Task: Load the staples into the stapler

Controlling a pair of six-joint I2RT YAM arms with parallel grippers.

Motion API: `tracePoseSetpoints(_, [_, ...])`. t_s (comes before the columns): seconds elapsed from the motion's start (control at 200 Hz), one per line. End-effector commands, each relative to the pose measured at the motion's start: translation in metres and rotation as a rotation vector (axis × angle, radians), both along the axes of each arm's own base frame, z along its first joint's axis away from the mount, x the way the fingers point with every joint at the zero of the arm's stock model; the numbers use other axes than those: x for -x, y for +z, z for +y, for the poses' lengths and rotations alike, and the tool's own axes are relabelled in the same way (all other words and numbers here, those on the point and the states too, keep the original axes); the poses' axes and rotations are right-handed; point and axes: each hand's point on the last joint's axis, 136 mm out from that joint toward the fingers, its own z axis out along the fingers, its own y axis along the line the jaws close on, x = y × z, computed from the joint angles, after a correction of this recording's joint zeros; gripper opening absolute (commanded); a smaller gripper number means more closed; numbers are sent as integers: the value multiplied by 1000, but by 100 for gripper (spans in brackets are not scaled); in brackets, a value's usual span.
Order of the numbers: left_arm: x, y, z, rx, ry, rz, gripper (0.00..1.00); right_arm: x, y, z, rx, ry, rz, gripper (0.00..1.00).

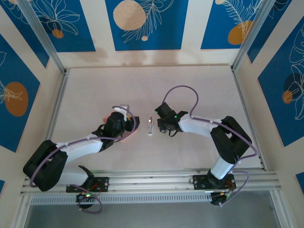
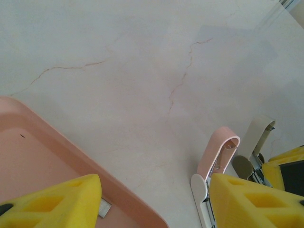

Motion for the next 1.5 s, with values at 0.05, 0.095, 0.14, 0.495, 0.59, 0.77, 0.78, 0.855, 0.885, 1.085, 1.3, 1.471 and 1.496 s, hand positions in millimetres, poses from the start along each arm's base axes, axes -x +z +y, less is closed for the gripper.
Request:
tracePoseSetpoints(0.05, [-3, 7, -1, 17, -11, -26, 61, -4, 15, 6, -31, -1, -41, 16])
tracePoseSetpoints(0.095, [-3, 7, -1, 18, -11, -26, 61, -5, 14, 6, -30, -2, -39, 16])
tracePoseSetpoints(0.14, [-3, 7, 0, 16, -9, -26, 61, -5, 12, 6, -31, -5, -38, 17])
tracePoseSetpoints(0.495, [-2, 6, 0, 11, -10, -24, 61, 1, -2, 4, -29, -16, -4, 16])
tracePoseSetpoints(0.59, [-3, 7, 0, 14, -9, -25, 61, 3, -4, 4, -34, -21, 4, 16])
tracePoseSetpoints(0.77, [-3, 6, 0, 13, -11, -22, 61, 5, -7, 3, -37, -28, 15, 16])
tracePoseSetpoints(0.78, [-3, 6, 0, 14, -11, -22, 61, 6, -8, 3, -36, -27, 15, 16])
tracePoseSetpoints(0.855, [-2, 5, 0, 12, -11, -19, 61, 6, -9, 3, -36, -28, 19, 16])
tracePoseSetpoints(0.885, [-2, 6, 0, 13, -11, -21, 61, 6, -9, 3, -35, -30, 19, 16])
tracePoseSetpoints(1.085, [-2, 6, 0, 13, -11, -21, 61, 6, -3, 3, -34, -30, 9, 16])
tracePoseSetpoints(1.3, [-3, 8, 1, 15, -9, -27, 61, 3, 19, 5, -53, -43, -60, 16])
tracePoseSetpoints(1.471, [-3, 8, 0, 16, -13, -31, 62, 4, 27, 0, -67, -95, -127, 16])
tracePoseSetpoints(1.496, [-3, 7, 0, 14, -14, -30, 62, 5, 27, 0, -70, -99, -134, 16])
